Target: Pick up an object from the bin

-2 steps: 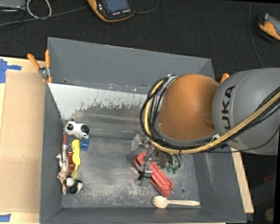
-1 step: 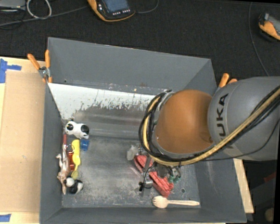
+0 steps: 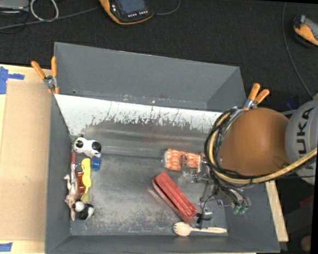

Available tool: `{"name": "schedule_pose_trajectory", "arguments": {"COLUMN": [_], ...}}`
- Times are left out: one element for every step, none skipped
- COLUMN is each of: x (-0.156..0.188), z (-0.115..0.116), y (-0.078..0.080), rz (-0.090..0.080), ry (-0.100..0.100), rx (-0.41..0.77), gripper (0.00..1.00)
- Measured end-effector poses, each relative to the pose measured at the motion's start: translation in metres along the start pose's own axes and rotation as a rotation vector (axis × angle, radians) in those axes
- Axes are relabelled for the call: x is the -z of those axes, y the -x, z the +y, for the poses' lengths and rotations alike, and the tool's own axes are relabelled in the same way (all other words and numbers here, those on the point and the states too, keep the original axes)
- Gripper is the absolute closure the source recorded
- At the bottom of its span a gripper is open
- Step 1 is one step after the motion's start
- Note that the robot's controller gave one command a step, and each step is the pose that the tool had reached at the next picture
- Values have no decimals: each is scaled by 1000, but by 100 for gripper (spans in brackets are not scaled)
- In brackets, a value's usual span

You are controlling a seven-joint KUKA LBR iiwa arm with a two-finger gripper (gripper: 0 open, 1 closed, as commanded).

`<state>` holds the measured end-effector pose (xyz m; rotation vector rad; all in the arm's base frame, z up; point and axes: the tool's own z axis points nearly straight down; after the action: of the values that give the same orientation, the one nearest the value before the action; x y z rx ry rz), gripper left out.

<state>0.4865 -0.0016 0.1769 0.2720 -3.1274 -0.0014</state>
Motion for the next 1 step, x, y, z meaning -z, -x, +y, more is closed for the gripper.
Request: {"name": "schedule_pose_trajectory", "arguments": {"x": [-57], "z": [-4], "y": [68], "rz": [0], "ry": [1], "rx": [115], "gripper": [0]}}
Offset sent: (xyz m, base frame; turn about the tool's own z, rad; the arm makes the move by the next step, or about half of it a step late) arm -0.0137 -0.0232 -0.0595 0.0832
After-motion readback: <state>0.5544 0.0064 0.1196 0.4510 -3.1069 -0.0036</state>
